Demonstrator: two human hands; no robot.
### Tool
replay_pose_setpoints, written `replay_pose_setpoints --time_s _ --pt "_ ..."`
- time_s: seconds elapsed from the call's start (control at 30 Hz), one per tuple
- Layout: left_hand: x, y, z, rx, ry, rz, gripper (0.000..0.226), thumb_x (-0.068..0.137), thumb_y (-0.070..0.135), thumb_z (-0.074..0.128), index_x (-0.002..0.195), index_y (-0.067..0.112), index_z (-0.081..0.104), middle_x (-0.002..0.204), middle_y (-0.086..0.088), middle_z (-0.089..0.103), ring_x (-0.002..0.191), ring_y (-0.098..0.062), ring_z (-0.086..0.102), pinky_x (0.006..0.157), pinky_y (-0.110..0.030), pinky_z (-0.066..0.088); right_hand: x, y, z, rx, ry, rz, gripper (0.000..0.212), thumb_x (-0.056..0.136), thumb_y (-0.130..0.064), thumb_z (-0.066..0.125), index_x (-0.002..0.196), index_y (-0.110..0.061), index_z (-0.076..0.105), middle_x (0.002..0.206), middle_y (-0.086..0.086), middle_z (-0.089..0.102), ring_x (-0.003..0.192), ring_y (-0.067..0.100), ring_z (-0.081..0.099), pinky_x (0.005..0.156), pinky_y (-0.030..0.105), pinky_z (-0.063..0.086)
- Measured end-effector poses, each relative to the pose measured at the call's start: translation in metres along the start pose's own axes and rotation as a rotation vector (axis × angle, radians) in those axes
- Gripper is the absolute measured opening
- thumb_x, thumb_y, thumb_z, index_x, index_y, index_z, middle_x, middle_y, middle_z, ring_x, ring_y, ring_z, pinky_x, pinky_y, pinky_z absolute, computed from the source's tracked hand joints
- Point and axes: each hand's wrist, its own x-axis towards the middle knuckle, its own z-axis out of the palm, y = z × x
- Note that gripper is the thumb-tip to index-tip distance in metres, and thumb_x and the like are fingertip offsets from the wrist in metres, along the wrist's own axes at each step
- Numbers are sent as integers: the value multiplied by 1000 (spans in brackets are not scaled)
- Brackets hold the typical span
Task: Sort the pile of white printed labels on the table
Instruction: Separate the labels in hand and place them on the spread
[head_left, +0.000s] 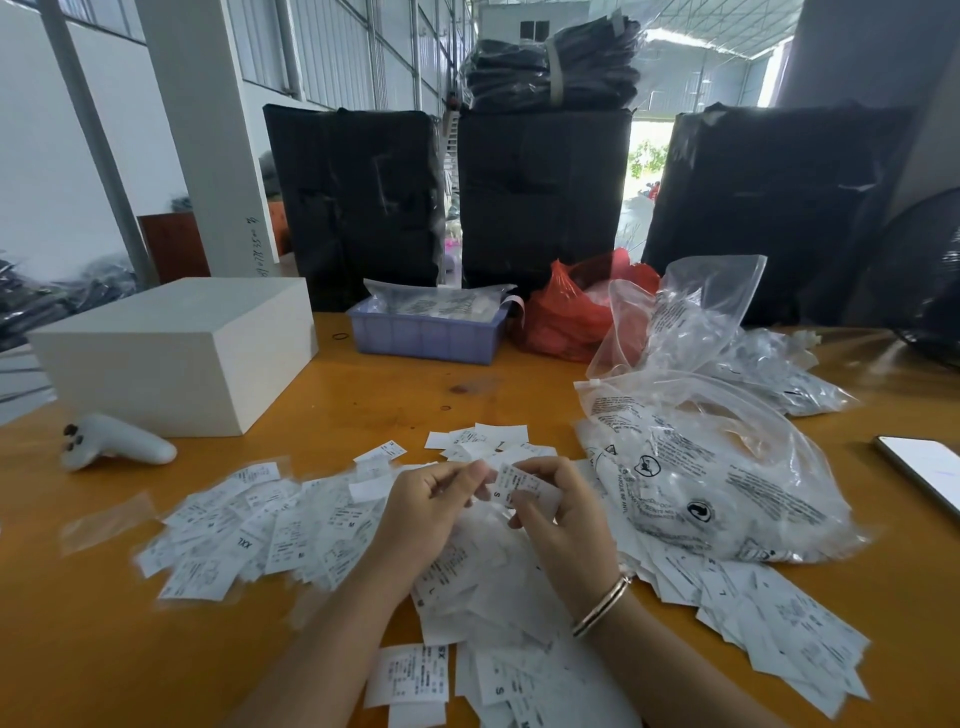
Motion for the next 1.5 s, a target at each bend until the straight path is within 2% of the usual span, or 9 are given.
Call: replay_pose_setpoints --time_s 0.2,0.6,0.77,0.9,1.03,1.17,1.27,1.37,1.5 --pt "0 1 0 -22 -17 3 28 75 55 51 77 36 71 72 19 71 69 7 59 64 -7 46 2 1 -3 35 115 -21 29 86 4 60 90 -24 54 87 2 63 58 6 62 53 17 49" --pt "0 -1 0 14 -5 -4 30 74 57 51 76 34 69 69 21 68 67 7 59 62 -5 45 -1 2 -1 -18 -34 -11 32 85 3 61 92 -28 55 86 -2 63 61 7 65 55 20 52" --pt "1 -1 0 64 -22 4 23 76 56 53 77 38 68 63 23 65 62 6 57 56 -4 44 -1 2 0 -129 -128 -23 33 84 0 60 89 -32 57 81 -1 65 62 32 63 57 45 54" --pt "1 -1 -1 32 -20 15 25 78 51 52 78 34 70 70 19 69 65 7 58 60 -6 45 1 4 -1 -55 -40 2 28 86 2 57 88 -26 57 80 -1 64 53 9 62 50 26 52" --pt "-1 -1 -1 21 -30 26 29 80 53 49 80 35 71 73 19 70 62 2 58 62 -11 48 2 4 -7 157 118 7 20 89 3 56 94 -17 57 82 10 63 54 17 62 53 32 54" --pt "0 -4 0 55 -31 25 33 78 60 48 76 36 71 75 14 71 67 -36 58 59 -17 48 -1 1 -6 103 110 -72 25 88 2 58 95 -22 56 88 11 62 53 15 63 53 29 55" --pt "1 -4 0 53 -12 19 38 76 64 50 68 33 70 71 1 70 63 -33 55 54 -12 44 -2 -1 -3 24 81 -106 30 87 2 60 94 -26 55 90 8 62 53 8 63 52 21 52" --pt "1 -4 1 79 -12 26 36 77 61 49 69 31 68 69 10 70 66 -39 58 54 -11 44 -2 -2 -1 -18 80 -106 31 87 1 61 93 -29 54 89 2 63 53 6 63 52 19 51" --pt "0 -1 2 53 -41 26 32 79 57 48 78 35 71 73 19 70 65 -27 54 55 -14 45 0 -1 -4 -5 135 -97 29 89 0 59 95 -28 53 87 1 63 54 8 63 53 29 54"
